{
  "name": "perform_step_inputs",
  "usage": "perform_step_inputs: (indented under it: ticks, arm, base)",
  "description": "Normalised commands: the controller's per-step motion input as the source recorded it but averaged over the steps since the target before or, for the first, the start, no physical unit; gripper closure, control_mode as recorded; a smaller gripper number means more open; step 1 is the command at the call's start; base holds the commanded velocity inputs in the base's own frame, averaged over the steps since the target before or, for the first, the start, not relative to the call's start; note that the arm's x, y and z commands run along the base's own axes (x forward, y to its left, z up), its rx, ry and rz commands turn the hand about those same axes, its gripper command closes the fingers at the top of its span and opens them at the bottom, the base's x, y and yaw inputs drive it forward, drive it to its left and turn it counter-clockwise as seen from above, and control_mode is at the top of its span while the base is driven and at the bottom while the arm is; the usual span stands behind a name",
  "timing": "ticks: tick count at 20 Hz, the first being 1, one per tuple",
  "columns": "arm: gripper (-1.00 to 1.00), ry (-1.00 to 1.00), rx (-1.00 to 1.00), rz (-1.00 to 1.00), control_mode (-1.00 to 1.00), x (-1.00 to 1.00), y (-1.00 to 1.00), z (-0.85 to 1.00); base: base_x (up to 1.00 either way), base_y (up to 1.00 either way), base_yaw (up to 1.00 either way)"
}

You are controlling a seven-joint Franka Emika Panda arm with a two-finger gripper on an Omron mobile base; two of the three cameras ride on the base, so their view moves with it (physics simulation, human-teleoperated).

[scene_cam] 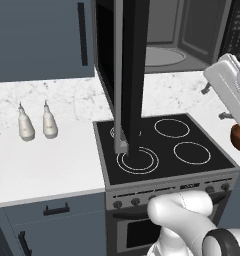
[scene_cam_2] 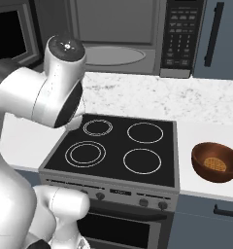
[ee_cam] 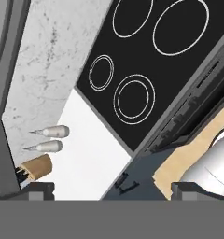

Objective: Open the microwave, place the bowl with waffle inside the microwave, then close the microwave door and turn it on.

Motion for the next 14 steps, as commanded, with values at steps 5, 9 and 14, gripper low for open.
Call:
perform_step_inputs:
  ticks: [5,9,14]
  arm:
    - [-1.0,0.0,-0.22,0.12,-1.0,0.2,-1.0,-0.42]
    - [-1.0,-0.01,-0.1,0.12,-1.0,0.19,-1.0,-0.48]
    - [-1.0,0.0,-0.09,0.07,-1.0,0.21,-0.97,-0.42]
  base:
    - [0.0,0.0,0.0]
    - [0.0,0.0,0.0]
    - [0.0,0.0,0.0]
